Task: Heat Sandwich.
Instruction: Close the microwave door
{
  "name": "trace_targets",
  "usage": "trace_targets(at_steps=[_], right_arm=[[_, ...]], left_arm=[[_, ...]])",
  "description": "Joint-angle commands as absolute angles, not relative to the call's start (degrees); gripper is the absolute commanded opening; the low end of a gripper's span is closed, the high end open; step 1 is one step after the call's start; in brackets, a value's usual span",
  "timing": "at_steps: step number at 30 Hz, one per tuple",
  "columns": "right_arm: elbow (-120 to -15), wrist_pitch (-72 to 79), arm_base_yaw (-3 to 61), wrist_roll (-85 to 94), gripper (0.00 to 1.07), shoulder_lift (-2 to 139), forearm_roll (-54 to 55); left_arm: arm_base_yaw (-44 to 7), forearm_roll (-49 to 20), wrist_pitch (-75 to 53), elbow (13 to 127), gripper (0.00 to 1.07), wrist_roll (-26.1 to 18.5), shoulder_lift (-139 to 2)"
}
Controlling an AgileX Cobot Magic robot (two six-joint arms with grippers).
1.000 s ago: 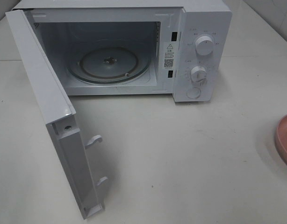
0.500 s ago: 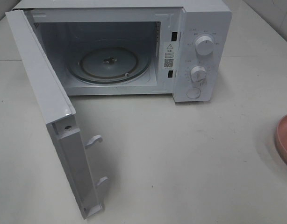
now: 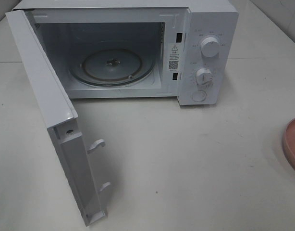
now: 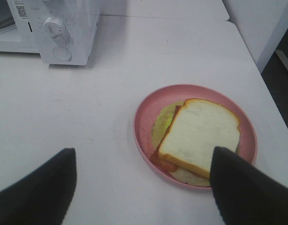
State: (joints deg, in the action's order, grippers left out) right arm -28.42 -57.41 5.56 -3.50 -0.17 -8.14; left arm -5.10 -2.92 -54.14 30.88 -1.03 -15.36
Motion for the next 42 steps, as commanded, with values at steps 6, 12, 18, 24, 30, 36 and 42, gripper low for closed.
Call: trace_targets(at_steps=[6,12,18,24,30,36,42], right_arm=[[-28.2,-57.0,5.2,-3.3,0.75,-1.8,-8.1],[-28.2,-57.0,5.2,-3.3,0.75,-1.8,-8.1],[-28.2,-57.0,5.2,-3.3,0.75,-1.8,-8.1],[-28.2,-57.0,5.2,-3.3,0.75,-1.8,-8.1],[-28.2,-57.0,5.2,-3.3,0.75,-1.8,-8.1],[-28.2,-57.0,5.2,-3.3,0.75,-1.8,-8.1],[-28.2,-57.0,5.2,-3.3,0.75,-1.8,-8.1]], left_arm=[[-5.0,-3.5,-45.1,30.4,0.32,-1.1,-26.4],[-5.0,-3.5,-39.7,29.0,0.0,-1.1,-32.8],[-5.0,-3.5,-23.0,23.4,0.0,-2.5,-38.2],[-5.0,-3.3,-1.5,15.3,0.0,-2.5,-42.2],[-5.0,-2.8,10.1,12.8,0.0,-2.3,-47.1],[-5.0,0.0,20.8,12.8,0.0,-1.9,-55.9],[-5.0,7.7,30.4,12.8,0.0,4.2,-64.6]])
